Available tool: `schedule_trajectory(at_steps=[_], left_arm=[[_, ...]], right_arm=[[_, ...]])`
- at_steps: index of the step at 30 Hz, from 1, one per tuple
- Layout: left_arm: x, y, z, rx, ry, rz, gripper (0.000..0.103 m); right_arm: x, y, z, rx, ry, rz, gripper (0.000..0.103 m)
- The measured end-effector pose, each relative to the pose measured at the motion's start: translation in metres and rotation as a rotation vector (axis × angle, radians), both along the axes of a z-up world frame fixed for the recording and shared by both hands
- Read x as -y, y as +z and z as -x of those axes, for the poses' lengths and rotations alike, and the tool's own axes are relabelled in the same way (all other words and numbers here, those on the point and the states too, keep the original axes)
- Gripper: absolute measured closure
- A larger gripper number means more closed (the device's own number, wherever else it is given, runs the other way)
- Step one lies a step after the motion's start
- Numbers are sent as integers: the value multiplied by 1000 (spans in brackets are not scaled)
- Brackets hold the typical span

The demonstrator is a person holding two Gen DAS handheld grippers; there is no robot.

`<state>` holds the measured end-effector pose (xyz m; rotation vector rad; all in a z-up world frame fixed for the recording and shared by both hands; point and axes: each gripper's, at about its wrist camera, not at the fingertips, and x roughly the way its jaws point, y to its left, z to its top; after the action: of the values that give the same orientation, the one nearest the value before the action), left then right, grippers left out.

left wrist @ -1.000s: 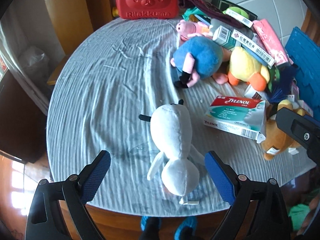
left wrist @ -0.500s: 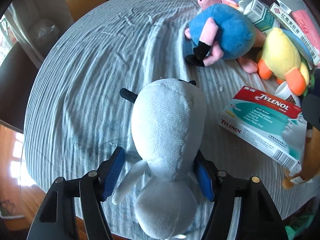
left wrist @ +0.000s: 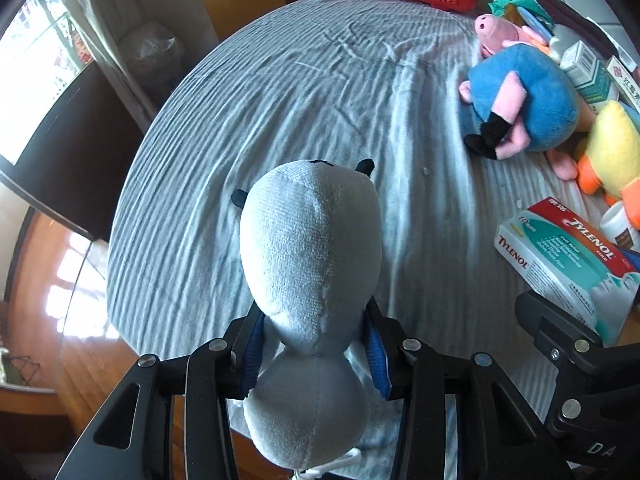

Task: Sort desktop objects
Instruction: 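Grasp the white plush toy with the left tool while the right tool grasps the Tylenol box, then lift the white plush and Tylenol box and carry both over the blue crate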

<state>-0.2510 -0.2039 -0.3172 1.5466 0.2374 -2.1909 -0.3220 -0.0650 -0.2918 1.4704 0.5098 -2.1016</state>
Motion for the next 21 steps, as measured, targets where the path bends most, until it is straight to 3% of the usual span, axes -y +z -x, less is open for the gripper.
schedule_trajectory(at_steps=[4, 8, 15, 21], left_arm=[[10, -3, -4, 14, 18, 15, 60], [9, -3, -2, 7, 14, 20, 58], [17, -3, 3, -5, 18, -2, 53], [29, -8, 4, -27, -9, -27, 54]], right_arm=[[8, -17, 0, 136, 9, 105, 6], [14, -24, -7, 108, 34, 55, 7], [9, -9, 6, 82, -15, 89, 3], [22, -32, -1, 75, -35, -7, 6]])
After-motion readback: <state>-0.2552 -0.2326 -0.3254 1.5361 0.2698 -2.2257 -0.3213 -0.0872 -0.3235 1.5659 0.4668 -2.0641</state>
